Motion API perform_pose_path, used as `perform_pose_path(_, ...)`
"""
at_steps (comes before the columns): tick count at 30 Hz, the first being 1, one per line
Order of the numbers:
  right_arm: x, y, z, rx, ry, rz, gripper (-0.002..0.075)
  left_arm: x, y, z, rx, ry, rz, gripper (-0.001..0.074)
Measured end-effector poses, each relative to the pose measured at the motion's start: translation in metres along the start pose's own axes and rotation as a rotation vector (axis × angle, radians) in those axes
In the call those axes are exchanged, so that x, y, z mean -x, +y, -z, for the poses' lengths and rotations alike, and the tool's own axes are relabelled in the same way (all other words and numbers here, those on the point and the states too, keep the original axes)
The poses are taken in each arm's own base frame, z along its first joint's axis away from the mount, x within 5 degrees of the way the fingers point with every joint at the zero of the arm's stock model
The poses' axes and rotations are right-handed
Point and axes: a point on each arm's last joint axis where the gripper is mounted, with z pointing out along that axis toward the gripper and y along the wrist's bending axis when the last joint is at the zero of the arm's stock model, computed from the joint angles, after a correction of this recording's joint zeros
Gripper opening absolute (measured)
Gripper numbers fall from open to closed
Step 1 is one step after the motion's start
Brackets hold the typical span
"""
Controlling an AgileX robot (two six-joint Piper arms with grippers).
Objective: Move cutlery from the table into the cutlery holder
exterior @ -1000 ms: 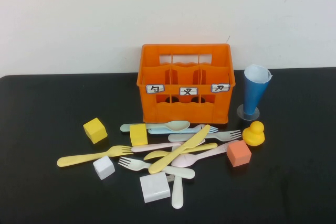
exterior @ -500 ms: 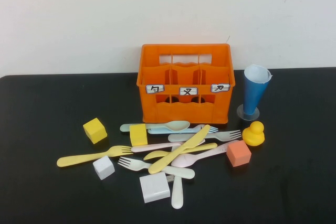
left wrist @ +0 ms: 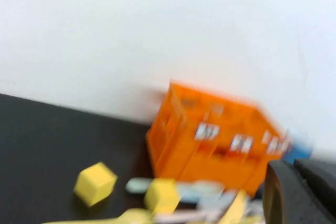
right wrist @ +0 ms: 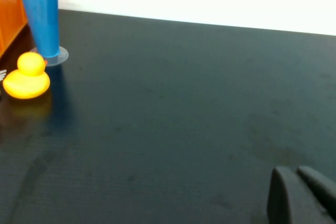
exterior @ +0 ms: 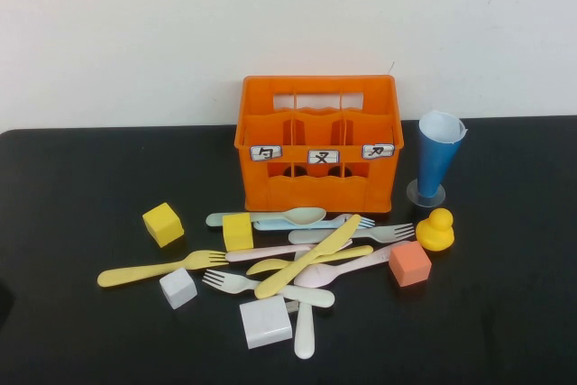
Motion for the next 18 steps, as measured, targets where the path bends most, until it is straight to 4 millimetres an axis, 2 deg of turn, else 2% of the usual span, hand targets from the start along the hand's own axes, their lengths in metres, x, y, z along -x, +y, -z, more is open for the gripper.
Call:
perform_pose_path(4, 0.0, 0.0, 0.0, 0.0, 0.0, 0.0, -0.0003, 0.03, -0.013, -0.018, 0.022, 0.191, -0.175, -0.0001)
perform_pose_path(9, 0.0, 0.0, 0.0, 0.0, 0.0, 0.0, -0.0003, 0.064, -0.022, -0.053, 0.016, 0.478, -0.328, -0.0001)
perform_pose_path(14, 0.0, 0.0, 0.0, 0.001, 0.0, -0.001, -0.0003, 0.085, -0.024, -0.089, -0.05, 0.719, -0.432, -0.0001)
perform_pose_path(18, 0.0, 0.0, 0.0, 0.001, 0.0, -0.001, -0.0003, 0.097, -0.022, -0.116, -0.103, 0.837, -0.5, -0.0001)
